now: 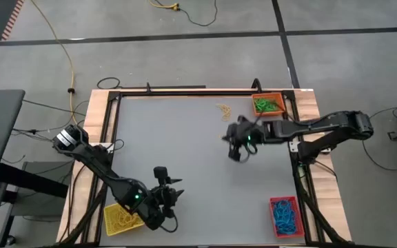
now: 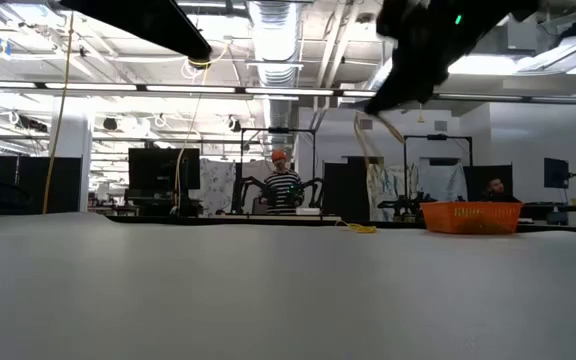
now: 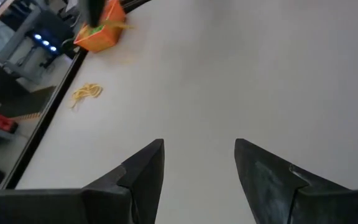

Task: Sort rubber bands into baskets
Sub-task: Put the yellow rubber band into the yellow bin

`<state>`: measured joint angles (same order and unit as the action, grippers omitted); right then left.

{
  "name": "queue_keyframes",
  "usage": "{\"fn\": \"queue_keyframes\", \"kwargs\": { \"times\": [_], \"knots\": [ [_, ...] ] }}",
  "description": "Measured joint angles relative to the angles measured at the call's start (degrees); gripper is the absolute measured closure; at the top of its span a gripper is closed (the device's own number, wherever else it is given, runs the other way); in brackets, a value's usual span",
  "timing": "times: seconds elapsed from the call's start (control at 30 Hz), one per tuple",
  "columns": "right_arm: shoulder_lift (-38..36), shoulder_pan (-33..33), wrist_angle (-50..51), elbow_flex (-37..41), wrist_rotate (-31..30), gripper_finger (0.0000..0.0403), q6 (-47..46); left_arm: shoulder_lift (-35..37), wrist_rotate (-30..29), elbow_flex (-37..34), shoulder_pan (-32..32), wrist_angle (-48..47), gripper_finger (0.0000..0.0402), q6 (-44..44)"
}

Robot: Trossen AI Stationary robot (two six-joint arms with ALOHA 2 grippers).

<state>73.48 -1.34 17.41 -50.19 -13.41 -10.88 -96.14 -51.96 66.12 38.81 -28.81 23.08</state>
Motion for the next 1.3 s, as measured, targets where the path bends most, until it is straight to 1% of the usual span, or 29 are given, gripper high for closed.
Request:
{"fn": "queue_keyframes", "kwargs": {
  "times": [0.13,0.23,0.33,0.43,0.5,0.57,0.73,0.8,0.87,0.93,1.03,1.1,1.17,1.23,1.3],
  "knots": [
    [0.98,-8.36,-5.2,-0.09,-1.62,0.0384,-1.13,-0.02,0.31,-0.05,-2.44,1.09,0.0208,-2.43],
    [2.81,-13.13,-10.64,-0.17,-1.86,0.0384,-1.3,-0.22,1.27,-1.63,-4.17,7.54,0.0196,-7.0],
    [5.32,-16.73,-14.19,-0.05,-1.92,0.0384,-1.73,-0.61,5.29,-3.53,-6.26,15.13,0.0179,-11.6],
    [8.01,-19.0,-15.86,-0.07,-2.01,0.0384,-3.23,-0.63,7.83,-5.4,-8.17,21.15,0.0161,-15.73],
    [10.06,-20.09,-17.98,-0.07,-2.7,0.0383,-4.13,-0.63,9.6,-6.38,-9.26,24.64,0.0152,-18.59],
    [12.13,-21.02,-20.18,-0.04,-3.37,0.0383,-4.31,-0.63,12.55,-6.75,-10.18,28.01,0.0145,-20.76],
    [16.53,-22.41,-27.53,-0.17,-3.36,0.0383,-4.33,-0.63,17.03,-6.89,-12.87,32.11,0.0141,-22.84],
    [18.0,-22.78,-28.42,-0.65,-3.38,0.0383,-4.32,-0.63,21.78,-6.9,-13.91,33.62,0.014,-23.08],
    [19.53,-23.05,-29.7,-1.7,-3.43,0.0383,-4.3,-0.63,28.28,-6.9,-14.98,33.92,0.014,-22.99],
    [20.78,-23.2,-29.62,-2.89,-3.41,0.0383,-4.28,-1.09,31.84,-6.89,-15.85,34.04,0.014,-22.15],
    [22.34,-23.72,-29.53,-4.68,-3.37,0.0383,-4.2,-1.94,33.06,-6.97,-16.38,32.73,0.014,-21.82],
    [22.76,-24.22,-29.55,-5.35,-3.32,0.0383,-4.09,-3.29,35.04,-6.81,-16.59,33.24,0.014,-21.93],
    [22.99,-24.6,-29.34,-5.53,-3.32,0.0383,-4.02,-3.72,36.88,-7.01,-16.57,31.31,0.014,-21.93],
    [23.03,-24.95,-29.08,-5.7,-3.31,0.0383,-3.93,-4.43,38.41,-6.86,-16.51,32.1,0.014,-21.37],
    [23.01,-25.0,-28.27,-5.67,-3.32,0.0383,-4.01,-4.5,38.43,-6.9,-16.47,30.88,0.014,-21.26]
  ]
}}
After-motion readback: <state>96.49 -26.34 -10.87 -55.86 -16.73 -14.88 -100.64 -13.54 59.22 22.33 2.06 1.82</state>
